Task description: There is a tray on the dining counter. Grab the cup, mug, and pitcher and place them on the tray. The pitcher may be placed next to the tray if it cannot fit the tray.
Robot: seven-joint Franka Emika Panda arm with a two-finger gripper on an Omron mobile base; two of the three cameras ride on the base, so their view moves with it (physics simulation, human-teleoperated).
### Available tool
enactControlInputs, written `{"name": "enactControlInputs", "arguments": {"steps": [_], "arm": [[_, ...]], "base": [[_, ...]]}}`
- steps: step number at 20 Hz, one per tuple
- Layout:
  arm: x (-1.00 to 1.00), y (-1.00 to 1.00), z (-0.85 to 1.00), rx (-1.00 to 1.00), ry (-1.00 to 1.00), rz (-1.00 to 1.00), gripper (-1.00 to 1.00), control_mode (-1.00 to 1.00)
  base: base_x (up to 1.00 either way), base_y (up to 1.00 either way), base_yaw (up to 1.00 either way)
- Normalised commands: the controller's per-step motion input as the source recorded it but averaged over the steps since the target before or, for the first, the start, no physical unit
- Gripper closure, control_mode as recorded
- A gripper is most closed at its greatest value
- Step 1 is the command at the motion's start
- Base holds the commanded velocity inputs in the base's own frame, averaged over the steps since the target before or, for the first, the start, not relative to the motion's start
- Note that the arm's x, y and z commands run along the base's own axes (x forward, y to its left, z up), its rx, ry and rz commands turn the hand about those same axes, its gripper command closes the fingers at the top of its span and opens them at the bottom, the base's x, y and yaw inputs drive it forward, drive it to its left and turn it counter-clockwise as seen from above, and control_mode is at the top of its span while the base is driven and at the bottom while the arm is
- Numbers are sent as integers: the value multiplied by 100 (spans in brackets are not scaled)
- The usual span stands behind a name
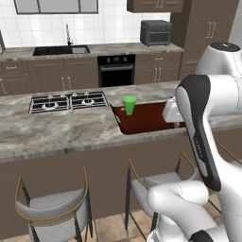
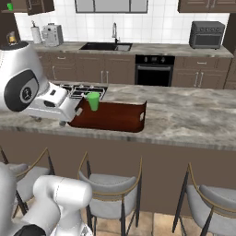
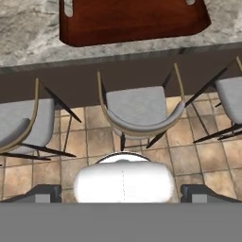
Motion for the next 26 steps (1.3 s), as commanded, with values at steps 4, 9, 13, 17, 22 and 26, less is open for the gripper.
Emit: {"name": "enactControlInputs", "arguments": {"steps": [4, 9, 13, 17, 22, 26], "arm": [[0, 0, 0, 0, 0, 0, -100, 100], [0, 0, 0, 0, 0, 0, -100, 100], [0, 0, 0, 0, 0, 0, -100, 100], [0, 0, 0, 0, 0, 0, -100, 100], [0, 0, 0, 0, 0, 0, -100, 100], [0, 0, 0, 0, 0, 0, -100, 100]], "base": [[-65, 0, 1], [-100, 4, 3], [-90, 81, 3], [-6, 100, 0], [0, 100, 0], [0, 100, 0]]}}
